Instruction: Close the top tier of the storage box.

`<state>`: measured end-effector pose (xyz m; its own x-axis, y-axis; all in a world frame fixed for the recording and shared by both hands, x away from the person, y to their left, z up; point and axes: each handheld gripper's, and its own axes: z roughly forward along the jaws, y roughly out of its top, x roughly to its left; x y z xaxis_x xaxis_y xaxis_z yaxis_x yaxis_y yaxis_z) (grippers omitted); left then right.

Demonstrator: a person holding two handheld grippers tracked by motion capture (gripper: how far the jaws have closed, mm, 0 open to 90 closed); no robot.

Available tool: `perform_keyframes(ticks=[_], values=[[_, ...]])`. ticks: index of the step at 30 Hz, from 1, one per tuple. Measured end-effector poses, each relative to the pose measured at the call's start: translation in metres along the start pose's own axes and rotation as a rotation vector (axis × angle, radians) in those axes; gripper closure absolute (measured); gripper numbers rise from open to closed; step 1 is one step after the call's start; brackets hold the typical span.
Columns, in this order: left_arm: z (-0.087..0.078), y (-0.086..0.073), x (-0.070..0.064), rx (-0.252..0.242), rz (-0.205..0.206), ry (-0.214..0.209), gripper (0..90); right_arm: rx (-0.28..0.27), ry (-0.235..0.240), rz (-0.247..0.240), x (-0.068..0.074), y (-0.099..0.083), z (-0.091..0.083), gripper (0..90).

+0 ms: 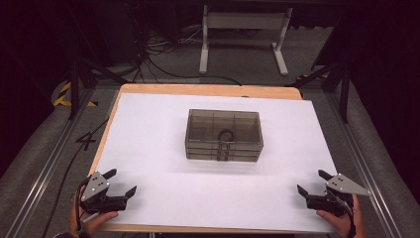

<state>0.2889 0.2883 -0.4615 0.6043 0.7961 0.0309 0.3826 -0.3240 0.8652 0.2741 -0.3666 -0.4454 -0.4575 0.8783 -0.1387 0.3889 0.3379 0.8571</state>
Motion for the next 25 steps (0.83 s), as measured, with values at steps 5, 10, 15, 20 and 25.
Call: perform_keyframes(ticks=[5, 10, 15, 20, 25], values=[[-0.0007, -0.0003, 0.0003, -0.006, -0.004, 0.002, 10.3, 0.004, 0.001, 0.002, -0.0001, 0.0001, 0.0002, 8.5], [-0.0005, -0.0002, 0.0003, -0.004, -0.002, 0.002, 10.3, 0.006, 0.001, 0.003, -0.0002, 0.0002, 0.0004, 8.5], [-0.0001, 0.0002, 0.0005, 0.001, -0.001, 0.003, 10.4, 0.004, 0.003, 0.004, -0.0007, 0.0001, 0.0002, 8.5], [0.0003, 0.0004, 0.0001, 0.006, 0.0, 0.004, 10.4, -0.006, 0.0, 0.01, -0.0008, -0.0002, -0.0007, 8.5], [0.0006, 0.0004, 0.0003, 0.007, -0.004, 0.006, 10.4, -0.012, 0.001, 0.013, -0.0013, -0.0005, -0.0013, 8.4]])
